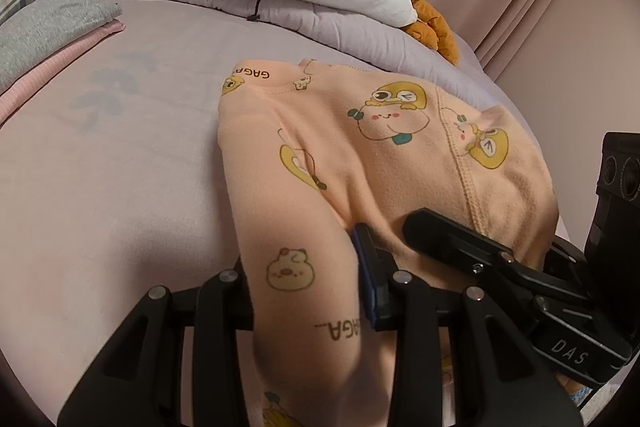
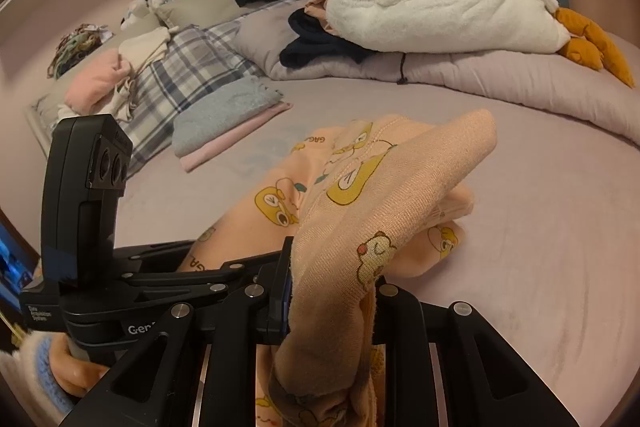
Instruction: Fold small clothes
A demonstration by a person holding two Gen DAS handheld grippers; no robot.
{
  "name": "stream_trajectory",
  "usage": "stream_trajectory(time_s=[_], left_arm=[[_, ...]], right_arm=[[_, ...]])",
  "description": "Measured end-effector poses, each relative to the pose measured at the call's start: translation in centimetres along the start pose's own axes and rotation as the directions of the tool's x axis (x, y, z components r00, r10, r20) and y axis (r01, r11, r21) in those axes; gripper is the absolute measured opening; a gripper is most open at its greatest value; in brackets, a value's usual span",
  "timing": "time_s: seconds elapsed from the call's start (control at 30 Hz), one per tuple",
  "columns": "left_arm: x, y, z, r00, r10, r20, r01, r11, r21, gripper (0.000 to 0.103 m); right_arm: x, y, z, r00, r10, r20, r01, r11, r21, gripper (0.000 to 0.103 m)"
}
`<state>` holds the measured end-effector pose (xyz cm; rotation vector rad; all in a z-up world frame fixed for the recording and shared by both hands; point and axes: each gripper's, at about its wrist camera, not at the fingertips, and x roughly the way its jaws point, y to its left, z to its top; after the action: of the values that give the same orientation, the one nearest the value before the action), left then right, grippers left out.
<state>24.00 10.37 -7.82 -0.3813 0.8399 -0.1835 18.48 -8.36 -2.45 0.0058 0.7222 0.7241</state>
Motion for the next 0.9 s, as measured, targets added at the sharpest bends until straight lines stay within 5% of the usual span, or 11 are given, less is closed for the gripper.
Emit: stream_trajectory(time_s=[0.53,0.9], left_arm=[[1.2,0.2,0.1,1.0,0.02,-0.016,-0.02,1.0,0.001,0.035],[2.8,0.9,0.0,0.995,0.05,-0.081,-0.051,0.999,-0.008,0.036]], right_arm=[[1.0,-1.0,0.1,1.0,0.008,-0.017,-0.008,1.0,0.014,0.024],[3.1,-3.8,-0.8,0.993,0.077,-0.087,-0.063,0.986,0.154,0.024]])
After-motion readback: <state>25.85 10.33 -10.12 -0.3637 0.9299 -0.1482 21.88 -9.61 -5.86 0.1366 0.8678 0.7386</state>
